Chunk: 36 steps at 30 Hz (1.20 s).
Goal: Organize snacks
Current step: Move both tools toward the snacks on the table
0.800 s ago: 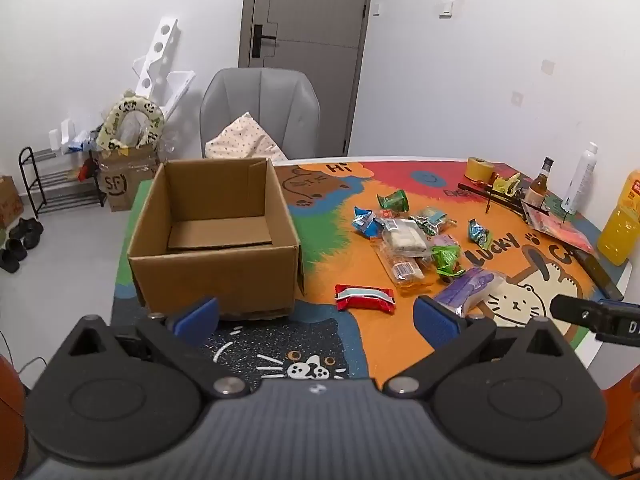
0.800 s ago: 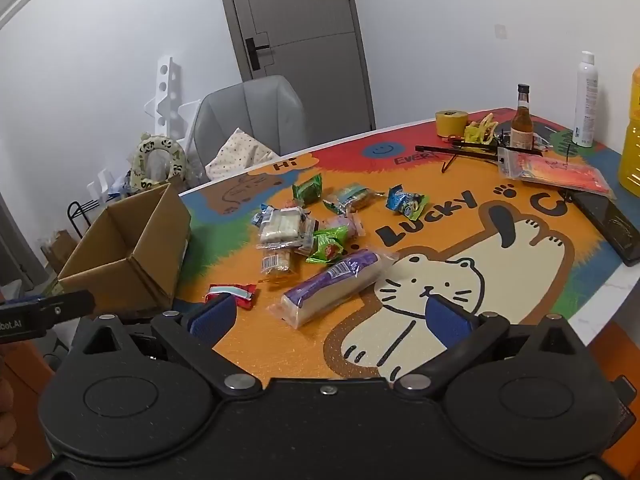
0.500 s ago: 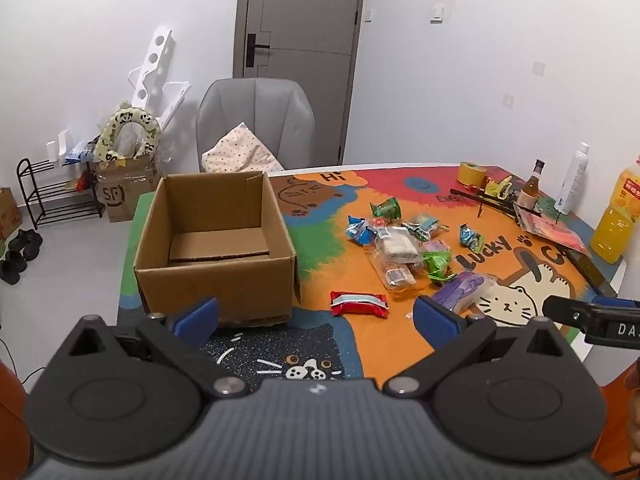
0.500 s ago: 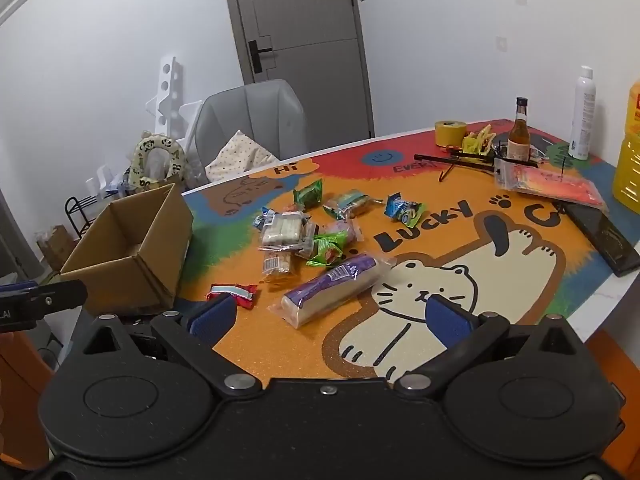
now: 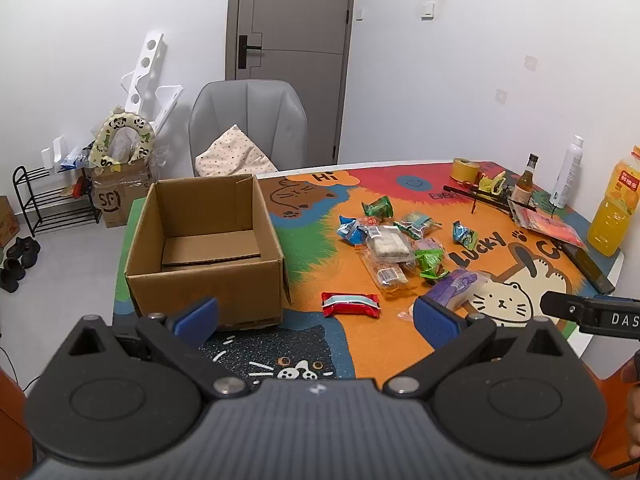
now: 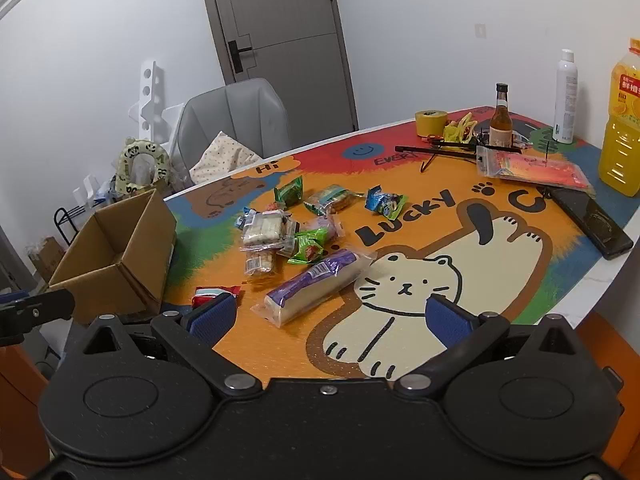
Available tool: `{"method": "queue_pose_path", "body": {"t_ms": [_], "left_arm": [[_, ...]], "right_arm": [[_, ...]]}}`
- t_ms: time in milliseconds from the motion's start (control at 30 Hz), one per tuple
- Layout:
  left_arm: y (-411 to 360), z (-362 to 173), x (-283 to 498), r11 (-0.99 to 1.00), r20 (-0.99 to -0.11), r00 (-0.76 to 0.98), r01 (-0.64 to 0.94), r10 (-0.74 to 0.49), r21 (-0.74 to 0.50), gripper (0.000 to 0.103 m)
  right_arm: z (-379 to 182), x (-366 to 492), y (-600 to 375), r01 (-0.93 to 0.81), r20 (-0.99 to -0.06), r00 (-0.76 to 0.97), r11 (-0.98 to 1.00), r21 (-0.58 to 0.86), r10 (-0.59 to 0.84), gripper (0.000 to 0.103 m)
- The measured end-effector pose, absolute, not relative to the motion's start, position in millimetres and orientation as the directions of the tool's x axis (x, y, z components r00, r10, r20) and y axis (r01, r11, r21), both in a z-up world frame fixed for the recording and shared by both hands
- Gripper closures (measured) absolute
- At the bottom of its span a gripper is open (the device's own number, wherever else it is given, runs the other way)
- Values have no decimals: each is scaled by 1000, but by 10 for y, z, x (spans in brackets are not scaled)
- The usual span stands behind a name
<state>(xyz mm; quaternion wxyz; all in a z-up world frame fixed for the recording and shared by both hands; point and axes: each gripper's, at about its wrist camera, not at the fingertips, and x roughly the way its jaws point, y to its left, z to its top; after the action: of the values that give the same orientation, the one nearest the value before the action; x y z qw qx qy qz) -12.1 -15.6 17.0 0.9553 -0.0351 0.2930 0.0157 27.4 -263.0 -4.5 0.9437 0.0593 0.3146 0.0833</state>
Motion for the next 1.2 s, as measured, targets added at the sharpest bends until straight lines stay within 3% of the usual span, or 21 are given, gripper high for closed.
{"method": "queue_pose_path", "body": {"t_ms": [1200], "left_arm": [[-74, 106, -136, 995, -579, 815, -60, 2, -81, 0]], "right_arm": [[8, 237, -2514, -151, -580, 792, 982, 115, 190, 0]]}}
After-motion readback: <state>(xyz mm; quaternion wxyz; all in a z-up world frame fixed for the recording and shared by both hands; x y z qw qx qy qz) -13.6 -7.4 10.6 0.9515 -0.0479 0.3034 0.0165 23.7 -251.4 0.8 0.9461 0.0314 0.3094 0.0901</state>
